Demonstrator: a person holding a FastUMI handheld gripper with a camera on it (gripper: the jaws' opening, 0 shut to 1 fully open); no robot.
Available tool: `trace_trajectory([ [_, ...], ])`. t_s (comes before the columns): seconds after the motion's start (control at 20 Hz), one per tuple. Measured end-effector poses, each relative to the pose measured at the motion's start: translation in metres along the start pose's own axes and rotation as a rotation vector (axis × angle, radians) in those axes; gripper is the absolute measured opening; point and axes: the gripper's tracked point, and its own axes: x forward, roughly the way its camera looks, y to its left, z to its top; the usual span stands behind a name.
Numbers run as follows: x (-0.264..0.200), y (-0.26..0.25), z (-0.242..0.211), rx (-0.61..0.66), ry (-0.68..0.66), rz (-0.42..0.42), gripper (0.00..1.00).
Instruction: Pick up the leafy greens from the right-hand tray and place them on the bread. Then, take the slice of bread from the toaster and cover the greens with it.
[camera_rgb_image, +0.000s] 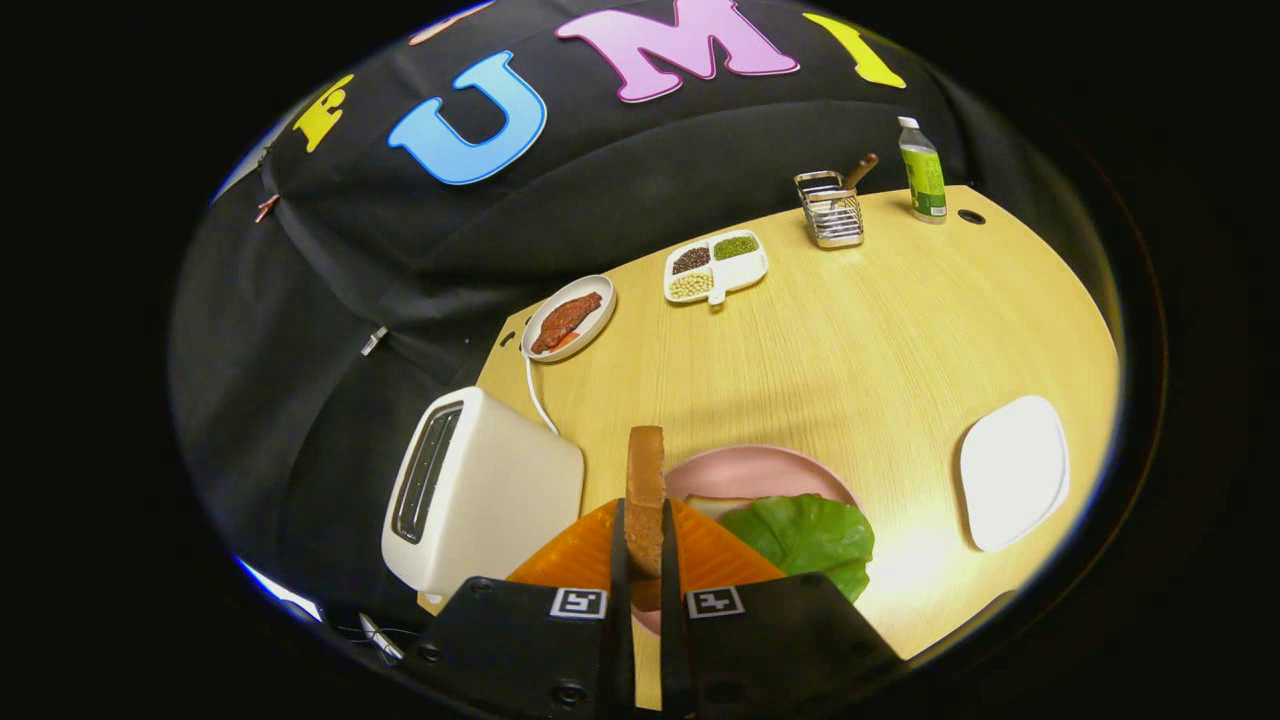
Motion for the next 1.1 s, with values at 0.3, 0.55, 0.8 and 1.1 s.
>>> trace_trajectory([
  [0.3, 0.004, -0.024, -0.009, 0.051, 0.001, 0.001, 0.14],
  [0.55, 0.0, -0.05, -0.02, 0.072, 0.031, -0.043, 0.21],
  [0.8, -0.004, -0.066, -0.026, 0.02, 0.029, -0.088, 0.55],
  [1.1, -0.024, -0.063, 0.004, -0.065, -0.079, -0.115, 0.98],
])
